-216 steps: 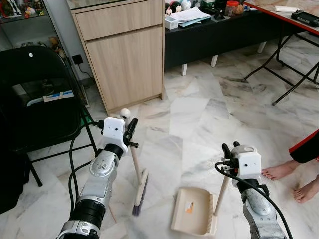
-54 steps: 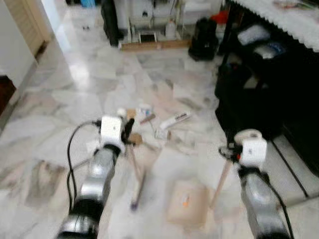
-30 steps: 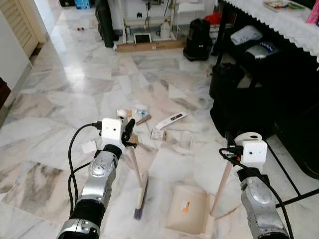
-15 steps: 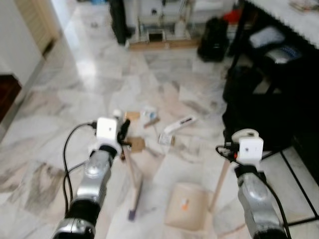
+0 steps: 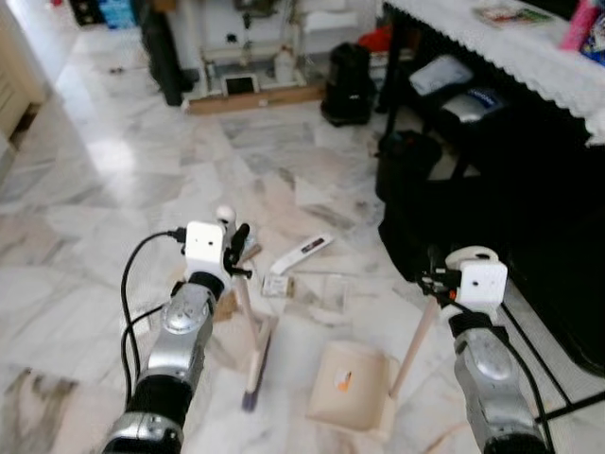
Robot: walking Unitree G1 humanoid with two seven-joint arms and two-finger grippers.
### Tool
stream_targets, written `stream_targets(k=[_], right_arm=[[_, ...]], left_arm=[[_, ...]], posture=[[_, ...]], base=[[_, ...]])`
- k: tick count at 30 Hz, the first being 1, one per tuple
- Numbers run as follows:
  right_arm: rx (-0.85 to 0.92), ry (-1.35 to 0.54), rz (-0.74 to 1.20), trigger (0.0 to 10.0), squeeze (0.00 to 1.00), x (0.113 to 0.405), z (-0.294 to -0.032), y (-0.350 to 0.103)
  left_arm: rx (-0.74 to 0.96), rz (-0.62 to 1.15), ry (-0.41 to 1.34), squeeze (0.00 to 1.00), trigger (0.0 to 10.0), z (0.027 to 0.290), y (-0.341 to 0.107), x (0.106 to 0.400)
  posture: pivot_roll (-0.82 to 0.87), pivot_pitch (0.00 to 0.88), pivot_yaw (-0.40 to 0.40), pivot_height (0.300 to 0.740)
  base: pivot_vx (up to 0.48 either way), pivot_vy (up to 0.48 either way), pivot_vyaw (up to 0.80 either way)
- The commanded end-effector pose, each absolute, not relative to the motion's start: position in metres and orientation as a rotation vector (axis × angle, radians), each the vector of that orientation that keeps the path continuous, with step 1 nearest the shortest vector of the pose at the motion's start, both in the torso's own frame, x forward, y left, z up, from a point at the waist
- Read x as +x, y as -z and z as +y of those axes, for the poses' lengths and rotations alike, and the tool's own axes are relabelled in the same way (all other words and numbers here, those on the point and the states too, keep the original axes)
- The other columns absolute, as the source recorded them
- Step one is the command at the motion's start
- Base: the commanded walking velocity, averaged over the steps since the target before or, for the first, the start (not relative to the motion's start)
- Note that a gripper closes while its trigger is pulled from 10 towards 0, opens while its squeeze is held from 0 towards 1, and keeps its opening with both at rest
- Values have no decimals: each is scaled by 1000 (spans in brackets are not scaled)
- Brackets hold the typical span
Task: Sweep floor
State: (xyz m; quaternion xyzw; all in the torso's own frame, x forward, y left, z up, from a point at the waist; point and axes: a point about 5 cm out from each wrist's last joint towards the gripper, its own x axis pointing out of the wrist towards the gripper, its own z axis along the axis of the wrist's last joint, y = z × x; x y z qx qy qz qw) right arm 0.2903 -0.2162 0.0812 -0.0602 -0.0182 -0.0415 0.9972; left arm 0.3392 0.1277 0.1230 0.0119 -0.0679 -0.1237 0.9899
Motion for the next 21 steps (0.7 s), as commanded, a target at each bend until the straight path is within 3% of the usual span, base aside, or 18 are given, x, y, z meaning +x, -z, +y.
stream_targets(k=[1, 21], right_arm=[[-115, 59, -99, 10000, 0, 297, -208, -95], [-114, 34, -133, 10000, 0, 299, -206, -102]], left_arm=[[38, -175, 223, 0, 10000, 138, -132, 341], [36, -181, 206, 0, 10000, 139, -133, 342]], posture=[[47, 55, 23, 740], [43, 63, 15, 740]], base=[[319, 0, 0], [315, 0, 0]])
